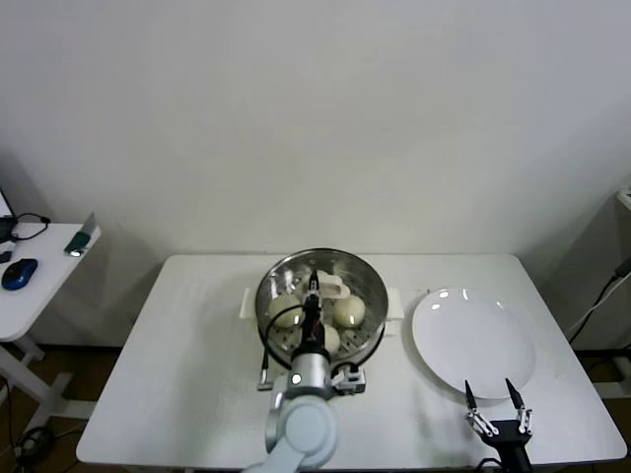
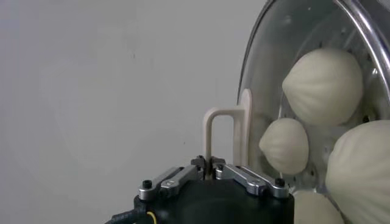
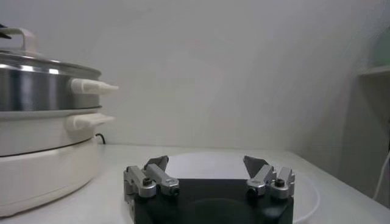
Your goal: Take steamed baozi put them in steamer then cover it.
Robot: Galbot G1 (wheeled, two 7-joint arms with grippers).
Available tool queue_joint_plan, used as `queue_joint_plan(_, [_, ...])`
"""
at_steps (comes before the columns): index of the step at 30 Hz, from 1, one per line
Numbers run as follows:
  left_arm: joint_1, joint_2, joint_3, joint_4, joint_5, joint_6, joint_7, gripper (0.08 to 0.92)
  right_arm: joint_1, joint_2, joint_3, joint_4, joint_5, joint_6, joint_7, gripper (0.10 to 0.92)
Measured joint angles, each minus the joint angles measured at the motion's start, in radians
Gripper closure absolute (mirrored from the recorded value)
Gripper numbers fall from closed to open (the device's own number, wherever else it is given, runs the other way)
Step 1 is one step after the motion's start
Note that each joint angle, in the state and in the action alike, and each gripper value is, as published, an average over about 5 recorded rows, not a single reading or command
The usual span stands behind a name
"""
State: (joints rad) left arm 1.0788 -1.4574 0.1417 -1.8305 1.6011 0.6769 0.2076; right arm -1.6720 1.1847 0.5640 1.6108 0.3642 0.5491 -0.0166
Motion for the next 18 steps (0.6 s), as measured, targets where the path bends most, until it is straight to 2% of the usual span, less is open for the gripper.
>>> queue_joint_plan(10, [0.004,0.009,0.008,-0.029,-0.031,-0.005,0.007,0.516,0.0,0.002,-0.003,0.0,0.001,-0.003,-0.003,0.203])
queue_joint_plan(18, [0.036,0.055,-0.002,-0.104,-0.082,-0.015,0.003,0.283,0.002,-0.002,-0.008,0.0,0.011,-0.009,0.001,0.203])
